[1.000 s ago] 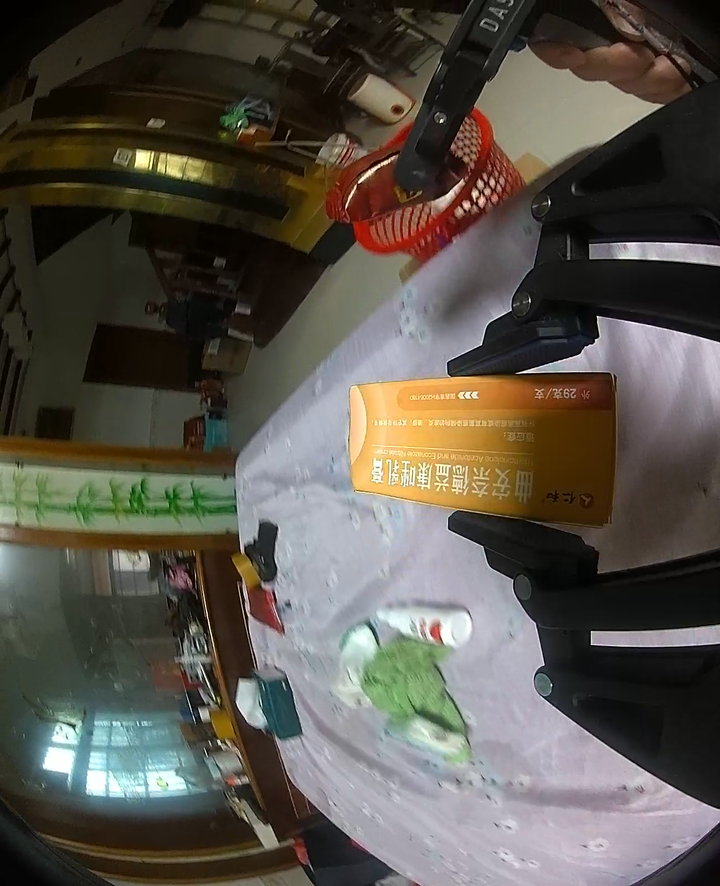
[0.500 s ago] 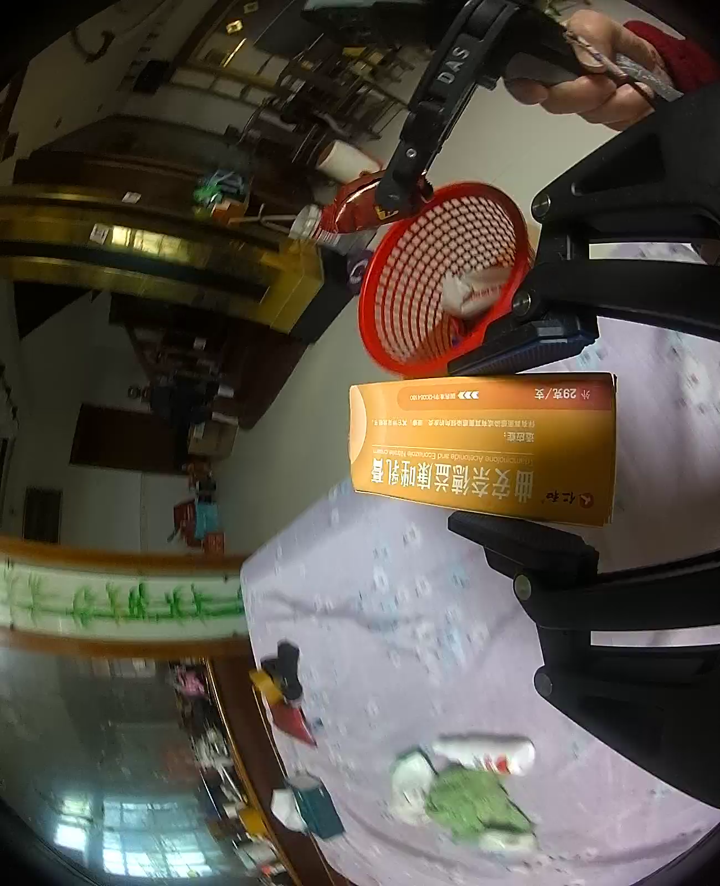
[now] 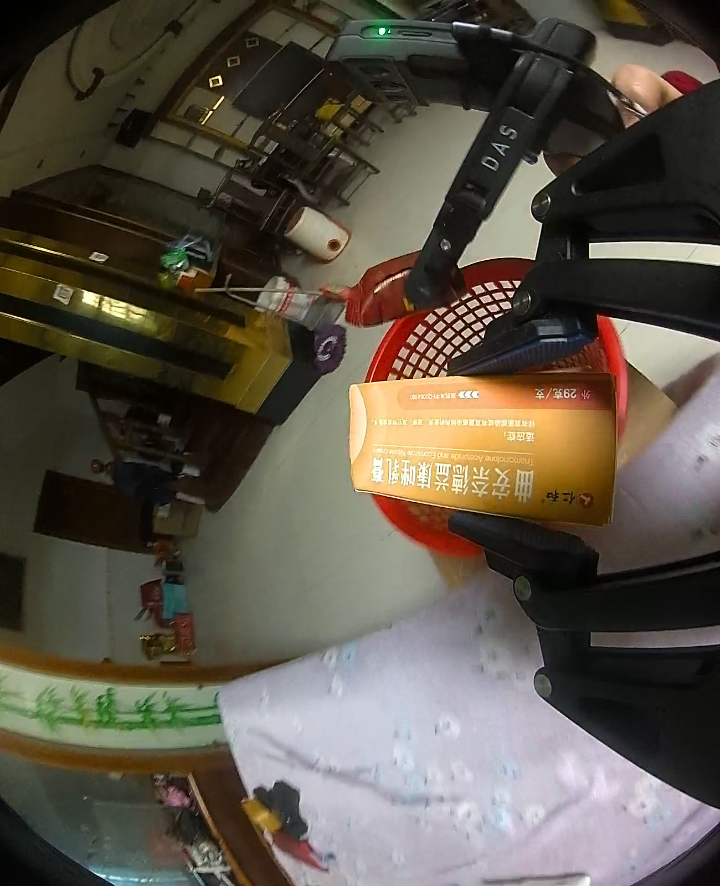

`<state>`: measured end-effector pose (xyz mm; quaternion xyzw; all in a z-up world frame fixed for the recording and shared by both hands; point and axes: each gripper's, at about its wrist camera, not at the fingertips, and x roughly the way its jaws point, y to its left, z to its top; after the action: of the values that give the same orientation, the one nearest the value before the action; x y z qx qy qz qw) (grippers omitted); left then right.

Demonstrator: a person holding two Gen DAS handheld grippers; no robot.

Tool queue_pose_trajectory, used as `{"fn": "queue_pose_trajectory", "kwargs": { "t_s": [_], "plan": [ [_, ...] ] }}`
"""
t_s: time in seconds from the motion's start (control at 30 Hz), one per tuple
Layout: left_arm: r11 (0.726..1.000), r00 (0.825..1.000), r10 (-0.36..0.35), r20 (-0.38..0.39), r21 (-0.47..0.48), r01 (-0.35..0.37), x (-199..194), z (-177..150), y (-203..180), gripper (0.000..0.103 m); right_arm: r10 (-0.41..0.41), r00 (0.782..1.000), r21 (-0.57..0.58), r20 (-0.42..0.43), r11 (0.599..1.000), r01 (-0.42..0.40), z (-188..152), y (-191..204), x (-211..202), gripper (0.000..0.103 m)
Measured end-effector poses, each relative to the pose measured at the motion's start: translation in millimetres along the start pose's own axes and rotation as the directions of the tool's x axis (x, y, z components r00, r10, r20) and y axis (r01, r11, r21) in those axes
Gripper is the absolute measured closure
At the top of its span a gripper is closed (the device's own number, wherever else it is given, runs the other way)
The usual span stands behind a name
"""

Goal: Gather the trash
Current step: 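Carry both held items to the red basket and open both tools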

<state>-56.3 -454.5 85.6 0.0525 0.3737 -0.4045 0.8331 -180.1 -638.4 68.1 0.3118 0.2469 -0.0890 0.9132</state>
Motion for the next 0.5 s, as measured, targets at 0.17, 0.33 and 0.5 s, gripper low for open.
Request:
{"fn": "queue_pose_trajectory", "kwargs": {
  "t_s": [0.17, 0.33, 0.5],
  "plan": [
    [1.000, 1.000, 0.001, 0.008, -0.029, 0.000, 1.2, -0.5, 1.4, 0.045, -0.029, 1.000, 0.002, 0.001, 1.000, 0.029, 5.5, -10.2, 2.9, 0.059],
    [0.999, 1.000, 0.001, 0.021, -0.044, -0.001, -10.1, 0.7, 6.9, 0.040, -0.044, 0.999, -0.015, 0.024, 0.999, 0.045, 5.0, -5.4, -3.5, 0.058],
    [0.997, 0.998, 0.057, 0.033, -0.061, -0.055, -36.6, -12.2, 24.5, 0.040, 0.005, 1.000, -0.042, 0.024, 0.999, -0.004, -1.2, 11.2, -12.7, 0.058]
  ]
}}
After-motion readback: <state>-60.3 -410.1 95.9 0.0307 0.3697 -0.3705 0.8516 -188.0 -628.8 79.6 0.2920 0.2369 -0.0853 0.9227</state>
